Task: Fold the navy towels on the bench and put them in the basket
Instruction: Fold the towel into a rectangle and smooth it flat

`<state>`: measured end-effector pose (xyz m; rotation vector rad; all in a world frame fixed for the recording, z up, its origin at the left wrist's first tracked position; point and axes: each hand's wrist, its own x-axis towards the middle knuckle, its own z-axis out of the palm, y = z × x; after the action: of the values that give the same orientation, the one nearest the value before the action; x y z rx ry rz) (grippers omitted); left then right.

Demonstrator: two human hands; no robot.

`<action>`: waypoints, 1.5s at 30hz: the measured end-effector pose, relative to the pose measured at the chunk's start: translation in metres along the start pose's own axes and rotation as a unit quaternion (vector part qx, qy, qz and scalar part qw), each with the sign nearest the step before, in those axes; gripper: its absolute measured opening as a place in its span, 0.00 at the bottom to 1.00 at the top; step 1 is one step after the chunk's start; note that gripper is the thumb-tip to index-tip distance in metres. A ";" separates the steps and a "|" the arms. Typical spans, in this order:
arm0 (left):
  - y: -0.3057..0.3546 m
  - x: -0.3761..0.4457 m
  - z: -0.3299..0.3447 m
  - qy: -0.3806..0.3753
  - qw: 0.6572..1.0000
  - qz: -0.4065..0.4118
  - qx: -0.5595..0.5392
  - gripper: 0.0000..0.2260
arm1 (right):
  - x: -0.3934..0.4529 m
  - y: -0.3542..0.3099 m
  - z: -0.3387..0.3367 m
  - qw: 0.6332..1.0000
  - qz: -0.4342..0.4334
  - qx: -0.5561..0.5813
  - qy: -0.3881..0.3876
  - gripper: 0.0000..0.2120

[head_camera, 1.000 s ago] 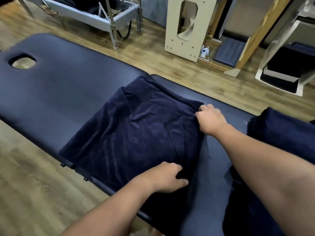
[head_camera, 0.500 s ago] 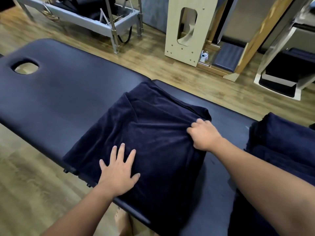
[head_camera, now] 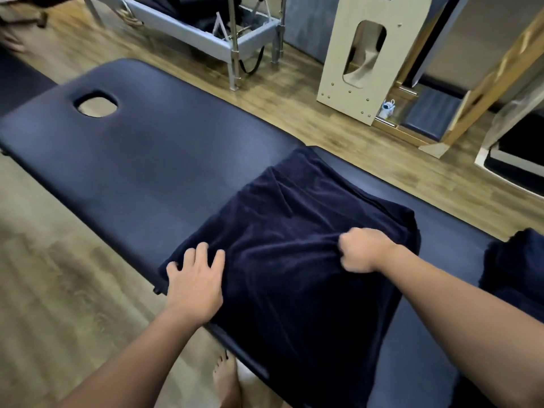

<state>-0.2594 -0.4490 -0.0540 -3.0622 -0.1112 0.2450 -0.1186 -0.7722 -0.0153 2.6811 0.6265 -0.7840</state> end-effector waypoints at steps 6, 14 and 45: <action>-0.038 0.003 0.001 0.030 0.997 -0.049 -0.049 0.20 | 0.027 -0.016 -0.033 0.992 0.114 0.016 -0.058 0.13; -0.075 0.002 0.009 -0.046 0.994 -0.030 -0.096 0.37 | 0.114 -0.102 -0.071 0.937 0.090 0.248 0.227 0.16; -0.058 0.096 -0.019 -0.137 0.946 0.004 -0.294 0.38 | 0.210 -0.059 -0.131 0.916 0.093 0.309 0.238 0.09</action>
<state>-0.1655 -0.3855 -0.0460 -3.5918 -0.2210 0.7676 0.0703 -0.6036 -0.0350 3.4964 0.2192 -0.2921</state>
